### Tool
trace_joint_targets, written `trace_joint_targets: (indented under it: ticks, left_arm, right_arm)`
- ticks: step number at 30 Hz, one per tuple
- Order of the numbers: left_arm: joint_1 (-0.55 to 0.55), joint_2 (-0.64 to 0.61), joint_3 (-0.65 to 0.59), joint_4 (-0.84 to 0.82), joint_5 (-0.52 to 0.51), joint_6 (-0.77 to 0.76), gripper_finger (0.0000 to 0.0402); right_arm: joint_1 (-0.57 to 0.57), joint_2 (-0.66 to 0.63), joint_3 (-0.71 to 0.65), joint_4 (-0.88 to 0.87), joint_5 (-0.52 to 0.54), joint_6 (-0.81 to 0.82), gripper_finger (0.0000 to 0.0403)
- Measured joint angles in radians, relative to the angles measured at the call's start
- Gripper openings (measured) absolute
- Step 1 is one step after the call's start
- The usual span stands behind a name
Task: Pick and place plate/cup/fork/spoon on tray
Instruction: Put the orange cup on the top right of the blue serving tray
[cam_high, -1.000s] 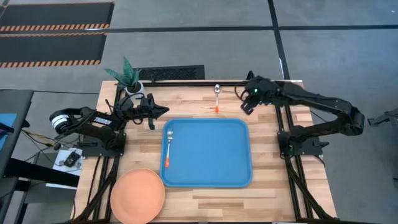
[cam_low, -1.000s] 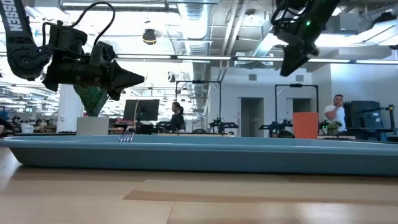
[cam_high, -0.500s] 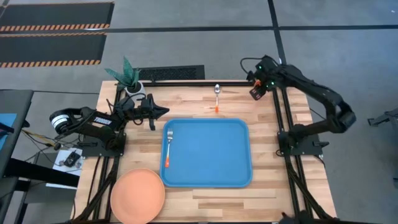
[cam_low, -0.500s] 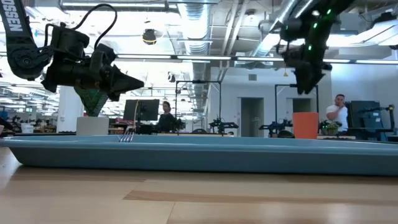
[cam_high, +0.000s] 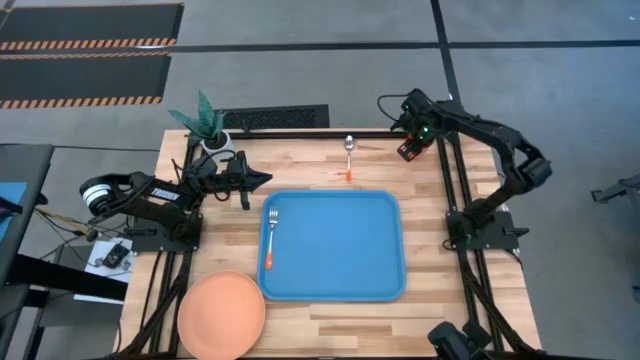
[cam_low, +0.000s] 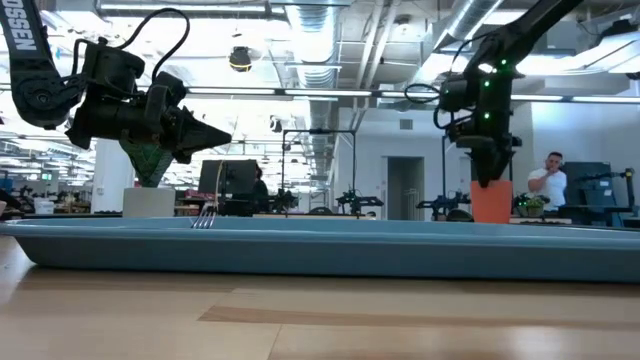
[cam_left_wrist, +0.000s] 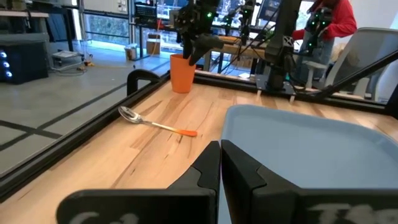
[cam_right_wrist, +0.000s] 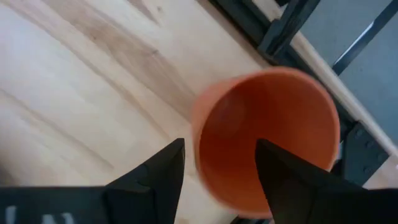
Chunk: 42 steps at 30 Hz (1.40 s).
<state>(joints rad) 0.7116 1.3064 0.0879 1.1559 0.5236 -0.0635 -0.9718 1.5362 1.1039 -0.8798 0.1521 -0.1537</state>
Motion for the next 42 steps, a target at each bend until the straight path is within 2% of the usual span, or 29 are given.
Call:
trace_joint_targets:
  ticks: [4, 11, 17, 20, 26, 30, 34, 42]
  left_arm:
    - [0.0, 0.0, 0.0, 0.0, 0.0, 0.0, 0.0]
    - [0.0, 0.0, 0.0, 0.0, 0.0, 0.0, 0.0]
    - [0.0, 0.0, 0.0, -0.016, 0.01, 0.015, 0.0]
    - [0.0, 0.0, 0.0, -0.015, 0.011, 0.015, 0.0]
    - [0.0, 0.0, 0.0, -0.015, 0.011, 0.015, 0.0]
    - [0.0, 0.0, 0.0, -0.014, 0.011, 0.014, 0.0]
    - [0.0, 0.0, 0.001, -0.014, 0.011, 0.014, 0.0]
    - [0.0, 0.0, 0.001, -0.016, 0.011, 0.011, 0.0]
  right_arm:
    - [0.0, 0.024, 0.0, 0.031, 0.008, -0.013, 0.0189]
    - [0.0, 0.058, 0.0, 0.026, 0.006, -0.016, 0.0101]
    - [0.017, 0.03, 0.0, 0.023, 0.008, -0.021, 0.0034]
    - [0.042, 0.002, 0.0, -0.002, 0.008, -0.013, 0.0013]
    - [0.162, -0.066, 0.022, -0.138, -0.001, 0.105, 0.0021]
    - [0.288, -0.098, 0.06, -0.207, -0.095, 0.243, 0.0027]
    - [0.435, -0.111, 0.07, -0.195, -0.2, 0.38, 0.0014]
    - [0.692, -0.109, 0.07, -0.157, -0.22, 0.613, 0.0025]
